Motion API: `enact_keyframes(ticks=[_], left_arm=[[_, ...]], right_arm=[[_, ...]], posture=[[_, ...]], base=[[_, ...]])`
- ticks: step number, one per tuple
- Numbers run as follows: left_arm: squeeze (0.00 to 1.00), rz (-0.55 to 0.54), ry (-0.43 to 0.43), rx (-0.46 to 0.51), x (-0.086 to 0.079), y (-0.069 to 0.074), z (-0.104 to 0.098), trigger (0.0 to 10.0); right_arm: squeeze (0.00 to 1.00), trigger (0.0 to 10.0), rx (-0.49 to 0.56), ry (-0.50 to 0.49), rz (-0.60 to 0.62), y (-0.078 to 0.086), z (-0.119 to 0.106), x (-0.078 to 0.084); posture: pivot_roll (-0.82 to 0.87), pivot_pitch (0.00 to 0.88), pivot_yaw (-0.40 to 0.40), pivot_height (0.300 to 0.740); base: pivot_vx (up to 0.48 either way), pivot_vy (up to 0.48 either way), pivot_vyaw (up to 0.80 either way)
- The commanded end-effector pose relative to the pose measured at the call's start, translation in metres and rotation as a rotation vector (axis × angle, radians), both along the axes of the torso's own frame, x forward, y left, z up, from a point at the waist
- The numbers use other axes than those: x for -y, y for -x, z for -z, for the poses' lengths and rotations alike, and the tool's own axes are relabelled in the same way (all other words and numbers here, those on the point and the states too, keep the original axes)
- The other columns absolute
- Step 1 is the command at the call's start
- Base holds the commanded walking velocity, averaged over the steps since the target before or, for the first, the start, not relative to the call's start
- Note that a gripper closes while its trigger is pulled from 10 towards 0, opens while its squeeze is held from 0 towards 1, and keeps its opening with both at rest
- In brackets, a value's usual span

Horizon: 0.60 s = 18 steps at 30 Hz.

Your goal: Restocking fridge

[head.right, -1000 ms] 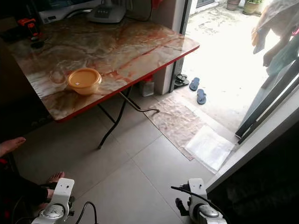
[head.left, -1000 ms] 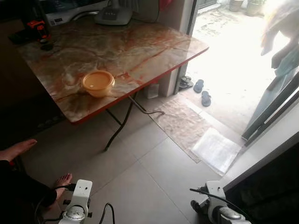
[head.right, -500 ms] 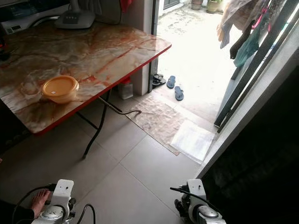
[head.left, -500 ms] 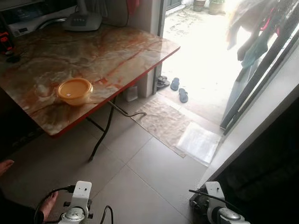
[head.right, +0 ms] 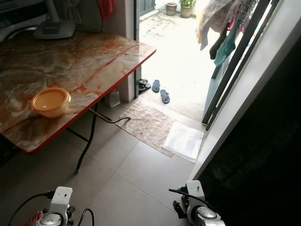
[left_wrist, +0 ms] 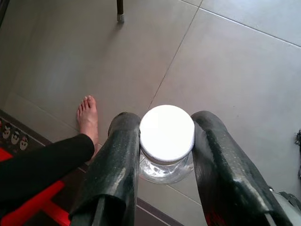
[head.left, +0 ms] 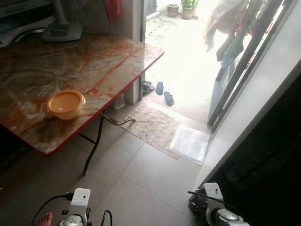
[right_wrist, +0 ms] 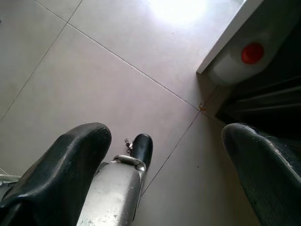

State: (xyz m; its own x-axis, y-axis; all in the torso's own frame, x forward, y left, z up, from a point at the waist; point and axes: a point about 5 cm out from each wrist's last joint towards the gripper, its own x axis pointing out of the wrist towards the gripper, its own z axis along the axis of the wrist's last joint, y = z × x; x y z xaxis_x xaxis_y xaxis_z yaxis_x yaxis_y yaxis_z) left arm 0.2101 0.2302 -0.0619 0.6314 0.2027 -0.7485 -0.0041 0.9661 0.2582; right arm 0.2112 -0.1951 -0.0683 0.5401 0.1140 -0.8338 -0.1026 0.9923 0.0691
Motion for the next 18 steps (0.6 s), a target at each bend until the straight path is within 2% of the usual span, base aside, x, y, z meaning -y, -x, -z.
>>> enact_keyframes(ticks=[1, 18], left_arm=[[0.0, 0.009, 0.021, 0.013, 0.0068, -0.0056, -0.0016, 10.0], [0.0, 0.008, 0.022, 0.019, 0.0066, -0.0089, -0.0036, 10.0]], right_arm=[[0.0, 10.0, -0.023, 0.011, 0.01, 0.006, 0.0027, 0.0054], [0.0, 10.0, -0.019, 0.012, 0.015, 0.0029, 0.0009, 0.0056]], posture=[[-0.1, 0.026, -0.004, 0.74], [-0.1, 0.053, -0.007, 0.74]], base=[[0.0, 0.0, -0.77], [0.0, 0.0, -0.78]])
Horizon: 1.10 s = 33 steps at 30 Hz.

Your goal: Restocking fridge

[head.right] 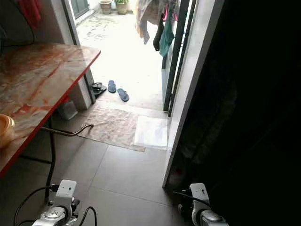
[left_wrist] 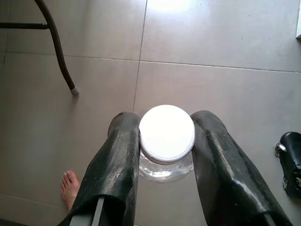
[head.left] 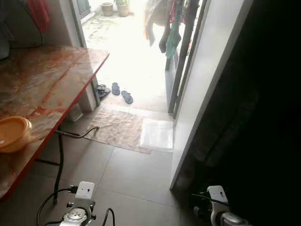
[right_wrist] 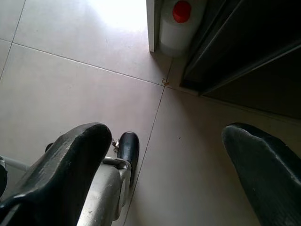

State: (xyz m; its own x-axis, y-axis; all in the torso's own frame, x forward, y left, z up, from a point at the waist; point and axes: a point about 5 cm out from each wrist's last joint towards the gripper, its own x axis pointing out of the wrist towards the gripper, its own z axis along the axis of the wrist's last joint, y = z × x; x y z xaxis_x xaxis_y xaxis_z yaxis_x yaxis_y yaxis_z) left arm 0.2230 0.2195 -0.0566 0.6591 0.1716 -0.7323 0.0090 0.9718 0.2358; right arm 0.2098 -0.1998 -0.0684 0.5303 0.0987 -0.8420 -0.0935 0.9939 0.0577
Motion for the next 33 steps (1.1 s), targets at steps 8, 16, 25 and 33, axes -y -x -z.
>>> enact_keyframes(ticks=[8, 16, 25, 33], left_arm=[[0.0, -0.017, 0.003, -0.012, -0.0032, 0.0034, 0.0016, 10.0], [0.0, -0.015, 0.004, -0.016, -0.0034, 0.0034, 0.0016, 10.0], [0.0, -0.014, 0.0, -0.016, -0.0038, 0.0032, 0.0013, 10.0], [0.0, -0.014, 0.0, -0.014, -0.0039, 0.0032, 0.0013, 10.0]], right_arm=[[0.0, 10.0, -0.007, 0.006, -0.011, 0.0008, 0.0001, 0.0017], [0.0, 10.0, -0.007, 0.003, -0.008, 0.0007, 0.0001, 0.0015], [0.0, 10.0, -0.007, 0.002, -0.009, 0.0005, 0.0, 0.0011], [0.0, 10.0, -0.009, 0.0, -0.009, 0.0006, 0.0001, 0.001]], posture=[[-0.09, 0.059, -0.009, 0.74], [-0.09, 0.066, -0.008, 0.74], [-0.09, 0.067, -0.007, 0.74], [-0.09, 0.071, -0.008, 0.74]], base=[[0.0, 0.0, -0.77], [0.0, 0.0, -0.77], [0.0, 0.0, -0.77], [0.0, 0.0, -0.77]])
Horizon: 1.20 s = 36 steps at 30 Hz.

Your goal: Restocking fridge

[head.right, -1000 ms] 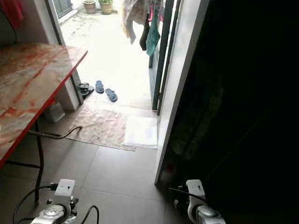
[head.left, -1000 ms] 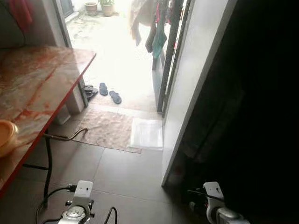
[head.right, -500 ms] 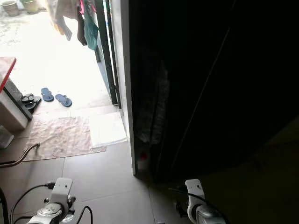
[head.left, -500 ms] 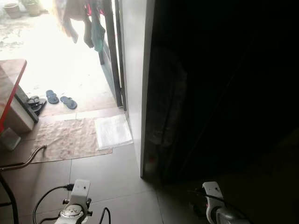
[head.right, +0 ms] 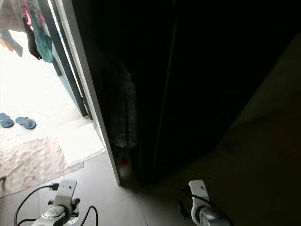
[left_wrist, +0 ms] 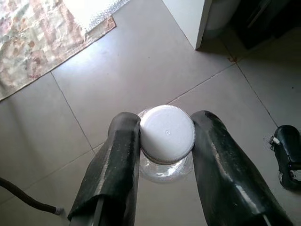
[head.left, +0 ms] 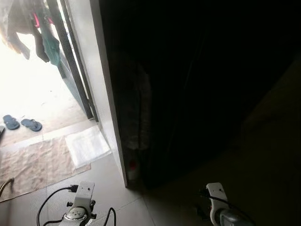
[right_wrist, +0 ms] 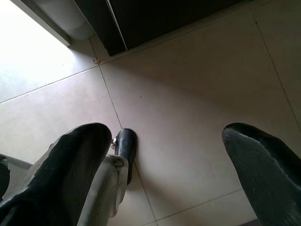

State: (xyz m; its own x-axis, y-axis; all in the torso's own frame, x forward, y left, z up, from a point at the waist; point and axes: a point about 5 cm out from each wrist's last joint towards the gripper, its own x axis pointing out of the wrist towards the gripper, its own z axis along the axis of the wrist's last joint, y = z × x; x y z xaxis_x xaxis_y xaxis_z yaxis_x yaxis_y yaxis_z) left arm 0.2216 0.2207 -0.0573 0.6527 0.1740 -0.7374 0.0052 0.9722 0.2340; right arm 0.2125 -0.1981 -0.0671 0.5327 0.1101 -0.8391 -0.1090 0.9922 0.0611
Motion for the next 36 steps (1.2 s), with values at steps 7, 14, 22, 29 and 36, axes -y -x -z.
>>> enact_keyframes(ticks=[7, 14, 22, 29, 36], left_arm=[[0.0, -0.008, -0.004, -0.005, -0.0028, 0.0017, 0.0005, 10.0], [0.0, -0.012, -0.003, -0.004, -0.0032, 0.0018, 0.0004, 10.0], [0.0, -0.01, -0.003, -0.008, -0.0032, 0.0025, 0.0009, 10.0], [0.0, -0.008, -0.003, -0.009, -0.0031, 0.0028, 0.0011, 10.0], [0.0, -0.013, -0.005, -0.008, -0.0035, 0.0025, 0.0008, 10.0]], right_arm=[[0.0, 10.0, -0.013, 0.004, 0.005, 0.0033, 0.0014, 0.0028], [0.0, 10.0, -0.005, -0.001, 0.016, 0.0029, 0.0013, 0.0025], [0.0, 10.0, 0.012, -0.015, 0.047, 0.0033, 0.0015, 0.002], [0.0, 10.0, 0.007, -0.01, 0.047, 0.004, 0.002, 0.0022], [0.0, 10.0, -0.001, -0.001, 0.029, 0.0035, 0.0017, 0.0024]], posture=[[-0.09, 0.071, -0.008, 0.74], [-0.09, 0.07, -0.007, 0.74], [-0.1, 0.059, -0.007, 0.74], [-0.09, 0.055, -0.007, 0.74], [-0.09, 0.063, -0.007, 0.74]], base=[[0.0, 0.0, -0.78], [0.0, 0.0, -0.32], [0.0, 0.281, 0.0], [0.0, 0.329, -0.09], [0.0, 0.329, -0.71]])
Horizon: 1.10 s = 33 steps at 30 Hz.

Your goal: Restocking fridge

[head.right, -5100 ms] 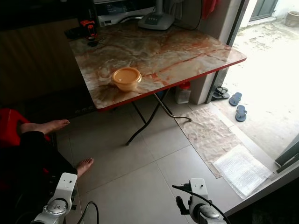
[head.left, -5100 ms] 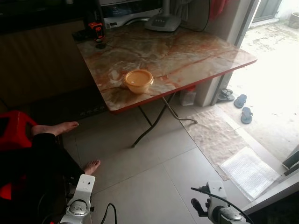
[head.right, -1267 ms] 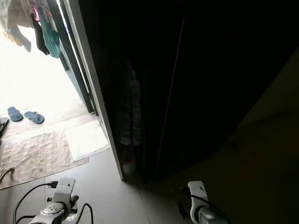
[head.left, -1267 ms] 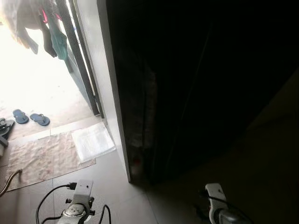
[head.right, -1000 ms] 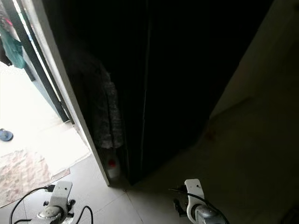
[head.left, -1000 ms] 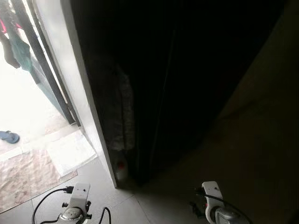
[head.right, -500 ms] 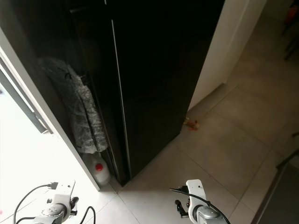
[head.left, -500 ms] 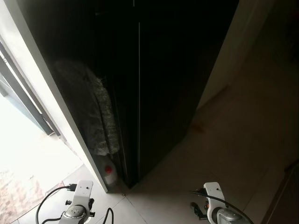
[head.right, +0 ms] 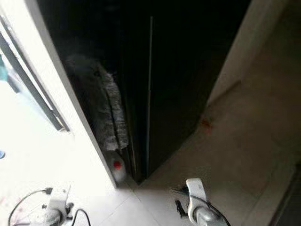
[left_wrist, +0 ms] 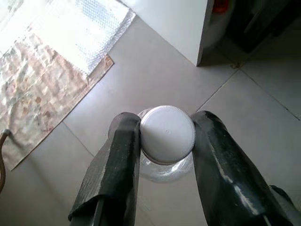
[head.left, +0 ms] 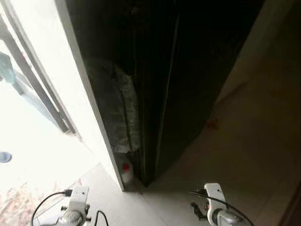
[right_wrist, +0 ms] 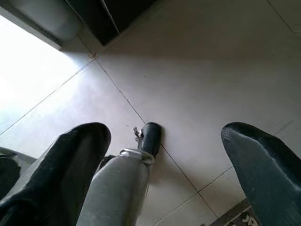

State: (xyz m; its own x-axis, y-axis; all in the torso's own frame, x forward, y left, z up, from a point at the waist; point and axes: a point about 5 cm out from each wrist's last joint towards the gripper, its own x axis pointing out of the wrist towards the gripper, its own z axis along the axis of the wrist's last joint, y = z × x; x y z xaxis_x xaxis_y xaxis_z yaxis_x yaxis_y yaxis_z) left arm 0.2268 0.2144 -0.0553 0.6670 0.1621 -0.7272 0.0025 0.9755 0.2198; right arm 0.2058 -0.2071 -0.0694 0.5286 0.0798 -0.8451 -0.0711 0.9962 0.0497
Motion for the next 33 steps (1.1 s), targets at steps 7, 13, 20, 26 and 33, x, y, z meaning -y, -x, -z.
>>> enact_keyframes(ticks=[7, 13, 20, 26, 33], left_arm=[[0.0, -0.017, -0.018, -0.027, -0.0098, 0.0078, 0.0028, 10.0], [0.0, -0.018, -0.015, -0.026, -0.0095, 0.0077, 0.0029, 10.0], [0.0, -0.021, -0.017, -0.026, -0.0097, 0.0073, 0.0026, 10.0], [0.0, -0.02, -0.017, -0.028, -0.0097, 0.0073, 0.0027, 10.0], [0.0, -0.022, -0.015, -0.028, -0.0096, 0.0074, 0.0028, 10.0]], right_arm=[[0.0, 10.0, 0.028, -0.02, 0.011, -0.004, -0.0012, -0.0067], [0.0, 10.0, 0.029, -0.018, 0.02, -0.0039, -0.0011, -0.0061], [0.0, 10.0, 0.028, -0.019, 0.021, -0.0042, -0.0013, -0.0062], [0.0, 10.0, 0.017, -0.015, 0.009, -0.0039, -0.001, -0.0063], [0.0, 10.0, 0.013, -0.01, 0.001, -0.0039, -0.0011, -0.0061]], posture=[[-0.09, 0.066, -0.007, 0.74], [-0.09, 0.068, -0.007, 0.74], [-0.09, 0.073, -0.006, 0.74], [-0.09, 0.074, -0.006, 0.74], [-0.09, 0.075, -0.006, 0.74]], base=[[0.0, 0.331, -0.12], [0.0, 0.323, 0.0], [0.0, 0.325, 0.0], [0.0, 0.321, -0.24], [0.0, 0.319, -0.74]])
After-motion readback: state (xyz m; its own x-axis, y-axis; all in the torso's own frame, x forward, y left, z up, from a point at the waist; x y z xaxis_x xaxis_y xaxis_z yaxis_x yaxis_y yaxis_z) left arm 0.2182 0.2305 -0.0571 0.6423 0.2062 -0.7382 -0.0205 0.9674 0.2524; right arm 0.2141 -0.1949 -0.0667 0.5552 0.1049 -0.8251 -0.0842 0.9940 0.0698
